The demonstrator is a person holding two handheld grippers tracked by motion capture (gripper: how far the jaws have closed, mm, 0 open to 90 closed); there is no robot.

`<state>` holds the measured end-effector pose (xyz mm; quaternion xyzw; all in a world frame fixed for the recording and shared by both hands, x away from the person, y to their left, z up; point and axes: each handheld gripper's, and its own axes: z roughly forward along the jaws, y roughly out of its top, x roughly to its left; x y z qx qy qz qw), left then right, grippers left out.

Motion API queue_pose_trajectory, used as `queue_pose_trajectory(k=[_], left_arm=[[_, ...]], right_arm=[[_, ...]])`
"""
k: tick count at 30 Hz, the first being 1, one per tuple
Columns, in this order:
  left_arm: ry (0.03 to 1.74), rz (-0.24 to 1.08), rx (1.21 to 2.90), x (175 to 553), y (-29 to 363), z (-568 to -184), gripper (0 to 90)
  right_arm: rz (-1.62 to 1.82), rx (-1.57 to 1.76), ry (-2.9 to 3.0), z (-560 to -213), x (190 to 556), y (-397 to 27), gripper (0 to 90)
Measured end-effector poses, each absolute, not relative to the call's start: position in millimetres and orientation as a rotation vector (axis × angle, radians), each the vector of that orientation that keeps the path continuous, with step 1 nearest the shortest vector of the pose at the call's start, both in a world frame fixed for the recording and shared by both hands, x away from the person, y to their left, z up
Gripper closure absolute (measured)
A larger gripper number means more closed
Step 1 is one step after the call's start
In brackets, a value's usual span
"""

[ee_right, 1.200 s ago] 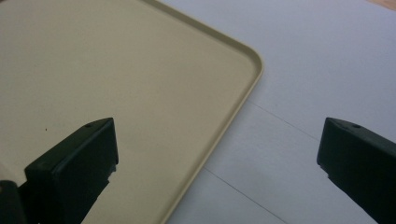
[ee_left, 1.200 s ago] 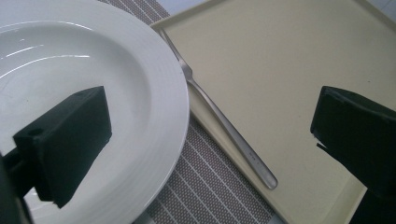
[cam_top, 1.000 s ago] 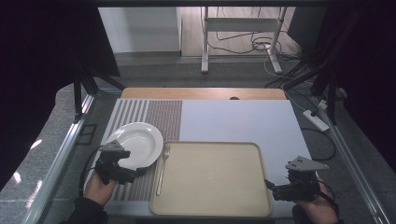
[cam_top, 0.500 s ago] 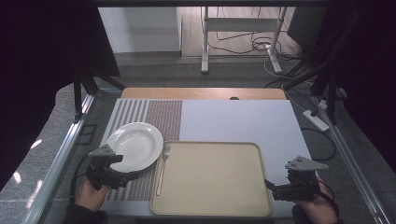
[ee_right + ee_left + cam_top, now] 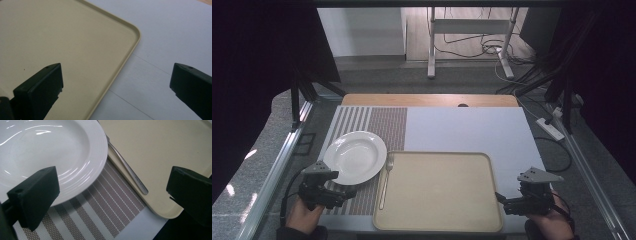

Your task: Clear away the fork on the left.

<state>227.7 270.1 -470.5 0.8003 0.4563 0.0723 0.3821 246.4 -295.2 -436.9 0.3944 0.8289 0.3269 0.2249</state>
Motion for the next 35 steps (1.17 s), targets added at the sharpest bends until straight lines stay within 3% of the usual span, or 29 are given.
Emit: queue_pose_trajectory(k=[35], left_arm=[[1.174, 0.244, 2.029, 201, 277, -467, 0.0]], right_arm=[[0.896, 1.089, 2.289, -437, 247, -294, 0.0]])
